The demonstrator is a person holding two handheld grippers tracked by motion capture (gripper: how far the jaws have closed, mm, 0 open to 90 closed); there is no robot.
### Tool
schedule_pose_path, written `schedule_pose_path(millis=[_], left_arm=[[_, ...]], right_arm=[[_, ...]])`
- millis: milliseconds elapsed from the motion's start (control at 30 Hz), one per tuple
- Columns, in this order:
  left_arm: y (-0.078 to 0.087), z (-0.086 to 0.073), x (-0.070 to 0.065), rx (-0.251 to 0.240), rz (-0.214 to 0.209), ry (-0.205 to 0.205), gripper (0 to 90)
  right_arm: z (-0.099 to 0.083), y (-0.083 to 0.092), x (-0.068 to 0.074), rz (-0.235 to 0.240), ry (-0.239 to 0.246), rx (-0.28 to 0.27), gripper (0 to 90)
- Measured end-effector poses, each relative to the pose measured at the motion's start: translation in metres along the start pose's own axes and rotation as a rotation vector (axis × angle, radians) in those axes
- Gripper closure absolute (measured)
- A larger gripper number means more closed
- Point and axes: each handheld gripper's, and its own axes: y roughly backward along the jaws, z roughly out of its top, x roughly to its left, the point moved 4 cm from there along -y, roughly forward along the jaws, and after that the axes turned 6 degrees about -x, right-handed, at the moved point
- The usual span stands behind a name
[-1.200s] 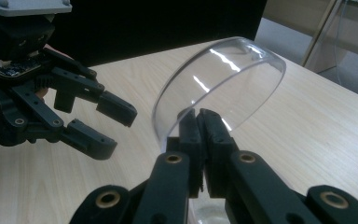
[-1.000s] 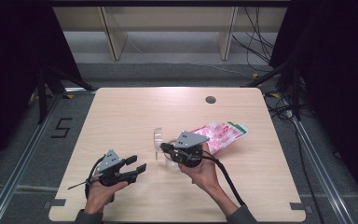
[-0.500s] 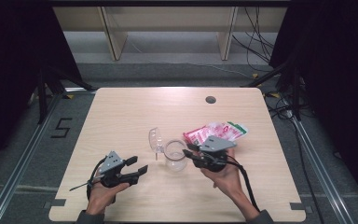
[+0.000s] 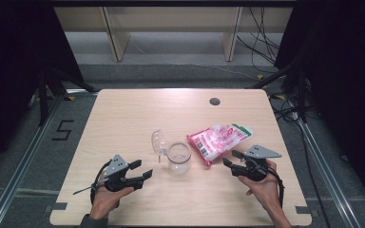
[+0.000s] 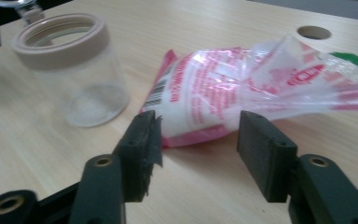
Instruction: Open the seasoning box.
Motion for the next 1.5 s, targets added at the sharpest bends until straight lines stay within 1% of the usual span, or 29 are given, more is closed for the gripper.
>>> schedule_pose_path(millis=[67, 100, 133, 167, 200, 233, 300, 467, 500, 567, 600, 700, 833, 867, 933, 967, 1067, 1100, 1133, 1167, 1200, 1233, 1267, 1333, 1367, 1400, 1433, 1467, 1500], left_arm=[[0.000, 0.000, 0.000, 0.000, -0.003, -0.001, 37.4], [0.000, -0.001, 0.000, 0.001, -0.004, 0.001, 37.4], [-0.001, -0.001, 0.001, -0.001, -0.007, 0.005, 37.4], [-0.001, -0.001, 0.001, -0.001, 0.001, 0.013, 37.4], [-0.001, -0.001, 0.001, -0.003, 0.001, 0.018, 37.4], [-0.001, -0.002, 0.002, -0.001, -0.003, 0.011, 37.4], [-0.001, -0.002, 0.002, 0.002, 0.004, 0.009, 37.5], [-0.002, -0.002, 0.002, 0.003, 0.005, 0.012, 37.5], [-0.002, -0.002, 0.002, 0.003, 0.001, 0.014, 37.5], [-0.002, -0.002, 0.002, 0.000, -0.001, 0.015, 37.5], [-0.002, -0.002, 0.001, -0.002, -0.005, 0.013, 37.4], [-0.002, -0.002, 0.001, 0.000, -0.006, 0.015, 37.4], [-0.001, -0.001, 0.002, -0.002, -0.009, -0.006, 37.5], [-0.001, -0.001, 0.001, -0.003, -0.005, 0.009, 37.5], [-0.001, -0.001, 0.001, -0.005, -0.014, 0.007, 38.2], [-0.001, -0.001, 0.001, -0.006, -0.014, 0.004, 38.5], [-0.001, -0.001, 0.001, -0.005, -0.014, 0.005, 38.7], [-0.001, -0.001, 0.001, -0.005, -0.015, 0.003, 38.8], [-0.001, -0.001, 0.001, -0.001, -0.010, 0.001, 38.9], [-0.001, -0.001, 0.001, -0.004, -0.010, 0.008, 39.0], [-0.001, -0.001, 0.001, -0.007, -0.006, 0.015, 39.0], [-0.002, -0.001, 0.001, -0.009, -0.008, 0.015, 39.1], [-0.001, -0.001, 0.002, -0.005, -0.015, -0.005, 39.3], [-0.001, -0.001, 0.002, -0.003, -0.015, -0.007, 39.5], [-0.002, -0.001, 0.002, -0.007, -0.016, -0.001, 39.6], [-0.001, -0.001, 0.002, -0.003, -0.017, -0.003, 39.6], [-0.001, -0.002, 0.001, -0.003, -0.013, 0.008, 39.7], [-0.001, -0.002, 0.001, -0.003, -0.014, 0.008, 39.8], [-0.001, -0.002, 0.001, -0.003, -0.010, 0.012, 39.8]], right_arm=[[-0.001, 0.002, -0.007, 0.003, -0.031, -0.025, 43.1], [-0.003, 0.004, -0.007, 0.001, -0.100, -0.004, 40.6], [-0.003, 0.003, -0.009, 0.000, -0.127, -0.019, 38.6], [-0.004, 0.004, -0.013, -0.010, -0.117, -0.009, 36.7], [-0.005, 0.003, -0.014, -0.017, -0.159, -0.007, 35.3], [-0.005, 0.001, -0.020, -0.022, -0.135, -0.021, 33.8], [-0.006, 0.000, -0.025, -0.054, -0.152, -0.016, 31.4], [-0.009, -0.012, -0.036, -0.067, -0.209, -0.023, 28.6], [-0.009, -0.015, -0.036, -0.059, -0.249, -0.028, 28.6], [-0.009, -0.019, -0.039, -0.047, -0.285, -0.046, 27.2], [-0.009, -0.022, -0.041, -0.064, -0.305, -0.055, 26.9], [-0.008, -0.026, -0.047, -0.059, -0.302, -0.065, 25.5], [-0.004, -0.036, -0.046, -0.077, -0.284, -0.026, 25.5], [-0.003, -0.041, -0.045, -0.092, -0.283, -0.043, 25.8], [-0.003, -0.046, -0.044, -0.095, -0.313, -0.042, 30.0], [-0.005, -0.050, -0.047, -0.096, -0.301, -0.052, 31.2], [-0.007, -0.057, -0.050, -0.105, -0.353, -0.067, 38.7], [-0.007, -0.059, -0.054, -0.103, -0.334, -0.081, 42.9], [-0.007, -0.059, -0.055, -0.105, -0.341, -0.065, 45.9], [-0.007, -0.062, -0.056, -0.102, -0.348, -0.088, 48.1], [-0.008, -0.062, -0.053, -0.103, -0.406, -0.077, 49.9], [-0.009, -0.063, -0.058, -0.100, -0.365, -0.086, 53.1], [-0.010, -0.064, -0.059, -0.106, -0.362, -0.084, 59.1], [-0.012, -0.066, -0.061, -0.119, -0.312, -0.071, 67.5], [-0.012, -0.065, -0.056, -0.122, -0.353, -0.046, 70.1], [-0.013, -0.066, -0.057, -0.140, -0.341, -0.032, 73.7], [-0.014, -0.066, -0.060, -0.131, -0.295, -0.035, 76.6], [-0.014, -0.067, -0.058, -0.126, -0.302, -0.033, 79.6], [-0.014, -0.067, -0.060, -0.126, -0.266, -0.032, 81.9]])
